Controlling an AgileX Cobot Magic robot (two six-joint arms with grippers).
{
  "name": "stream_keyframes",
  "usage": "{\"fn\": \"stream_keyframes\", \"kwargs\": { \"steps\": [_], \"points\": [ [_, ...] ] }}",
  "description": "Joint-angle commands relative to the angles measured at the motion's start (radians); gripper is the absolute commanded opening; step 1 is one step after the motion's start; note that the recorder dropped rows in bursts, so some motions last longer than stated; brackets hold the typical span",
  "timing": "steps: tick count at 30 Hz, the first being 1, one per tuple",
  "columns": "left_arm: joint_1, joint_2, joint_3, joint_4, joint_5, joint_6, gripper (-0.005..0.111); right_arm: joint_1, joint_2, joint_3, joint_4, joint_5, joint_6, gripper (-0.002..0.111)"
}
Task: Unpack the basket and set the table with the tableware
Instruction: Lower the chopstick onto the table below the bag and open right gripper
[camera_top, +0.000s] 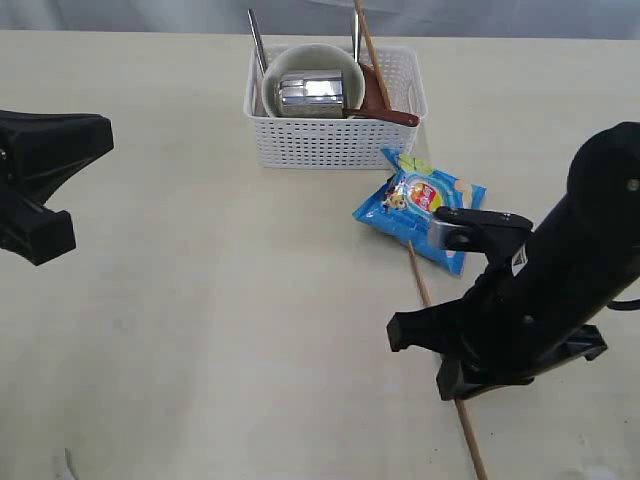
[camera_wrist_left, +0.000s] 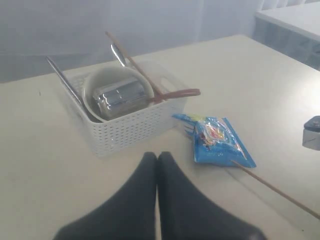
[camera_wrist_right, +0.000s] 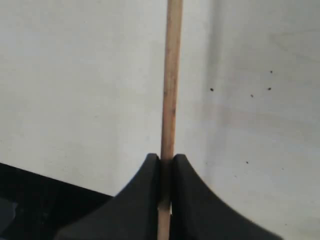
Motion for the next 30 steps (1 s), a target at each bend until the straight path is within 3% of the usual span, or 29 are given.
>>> {"fn": "stream_keyframes", "kwargs": {
  "steps": [1, 11, 21, 30],
  "points": [
    [-0.008, -0.005, 0.007, -0.005, 0.01, 0.003, 0.0, 0.001, 0.071, 0.001, 0.018, -0.078, 0.007, -0.001],
    [-0.008, -0.005, 0.007, -0.005, 0.01, 0.003, 0.0, -0.005, 0.2, -0.001, 0.035, -0.289, 0.005, -0.001],
    [-0.008, -0.005, 0.007, -0.005, 0.01, 0.003, 0.0, -0.117, 0.198, -0.008, 0.008, -0.267, 0.005, -0.001],
    [-0.008, -0.005, 0.007, -0.005, 0.01, 0.003, 0.0, -0.044, 0.198, -0.01, 0.028, -0.244, -0.01, -0.001]
  ]
}}
